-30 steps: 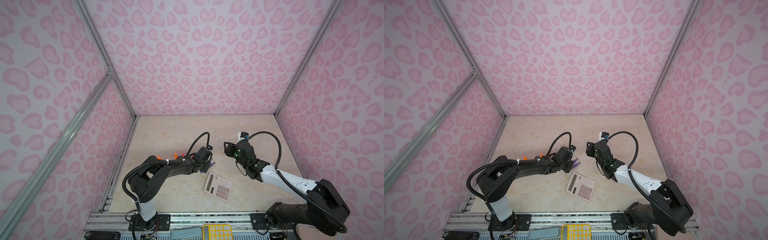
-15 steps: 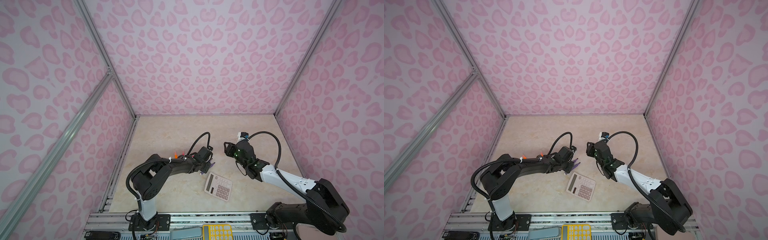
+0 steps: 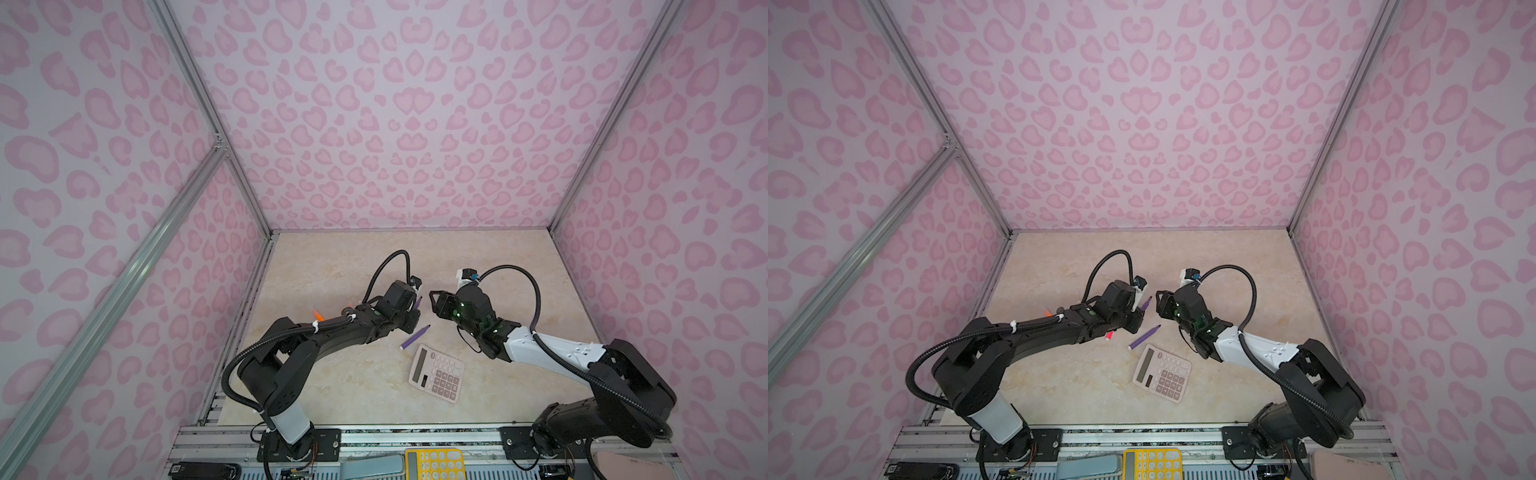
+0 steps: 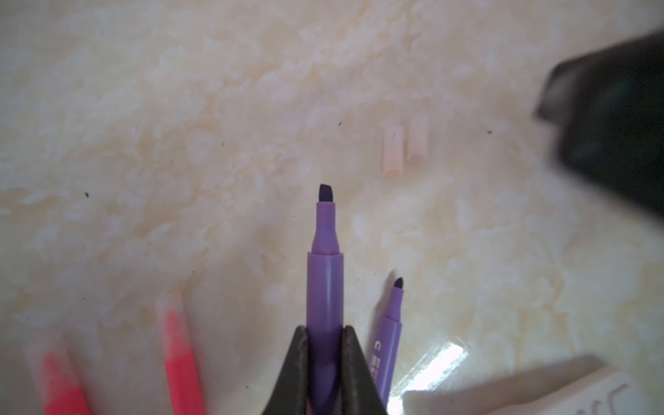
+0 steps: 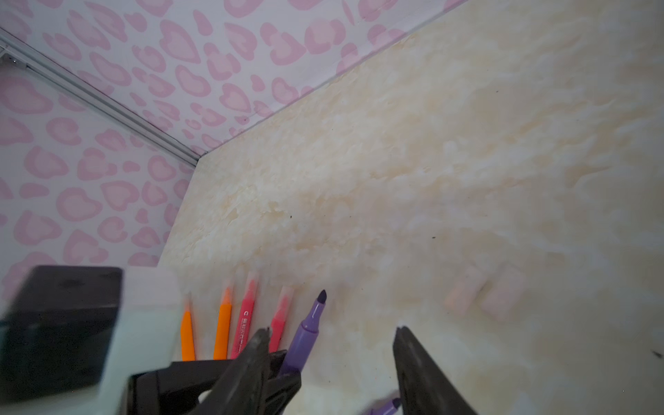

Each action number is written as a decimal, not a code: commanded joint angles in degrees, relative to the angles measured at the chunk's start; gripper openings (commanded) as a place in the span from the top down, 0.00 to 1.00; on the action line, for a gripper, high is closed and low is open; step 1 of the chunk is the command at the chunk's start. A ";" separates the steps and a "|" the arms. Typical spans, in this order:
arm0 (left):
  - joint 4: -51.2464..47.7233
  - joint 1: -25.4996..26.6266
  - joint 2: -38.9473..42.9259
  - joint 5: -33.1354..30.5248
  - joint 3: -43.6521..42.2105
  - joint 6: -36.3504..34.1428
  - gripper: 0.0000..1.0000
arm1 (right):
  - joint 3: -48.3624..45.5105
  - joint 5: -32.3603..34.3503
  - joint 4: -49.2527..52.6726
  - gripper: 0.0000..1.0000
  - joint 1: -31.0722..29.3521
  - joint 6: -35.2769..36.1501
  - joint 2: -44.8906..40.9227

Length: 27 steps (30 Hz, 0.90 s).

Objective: Insert the pens into the pen caps
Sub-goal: 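Open the left gripper and move it over a purple marker, closing on it, then lift the purple marker upright with the left gripper while the right gripper moves toward it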

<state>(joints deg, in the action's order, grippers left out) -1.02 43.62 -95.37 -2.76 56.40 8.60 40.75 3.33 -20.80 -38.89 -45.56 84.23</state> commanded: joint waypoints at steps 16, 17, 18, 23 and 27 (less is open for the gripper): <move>13.52 2.93 4.88 1.93 -4.68 2.74 0.97 | 1.09 -5.04 -9.27 0.55 -0.48 -7.18 6.09; 13.90 3.02 4.95 1.69 -4.80 3.06 0.97 | 0.79 -5.13 -9.74 0.57 -0.48 -7.71 6.21; 14.15 3.05 5.03 1.66 -4.79 3.13 0.97 | 0.61 -5.30 -10.11 0.58 -0.48 -8.07 6.21; 14.72 3.19 5.03 1.18 -4.69 3.78 0.97 | 0.24 -5.29 -10.57 0.67 -0.72 -9.15 6.28; 14.90 3.30 4.81 1.36 -4.70 3.92 0.97 | -0.12 -4.93 -10.58 0.82 -0.73 -9.22 5.74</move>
<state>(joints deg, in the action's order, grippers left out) 10.63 46.81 -91.15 -1.54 51.83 11.97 41.06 -1.54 -30.46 -39.51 -54.39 90.08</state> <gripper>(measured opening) 0.140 0.199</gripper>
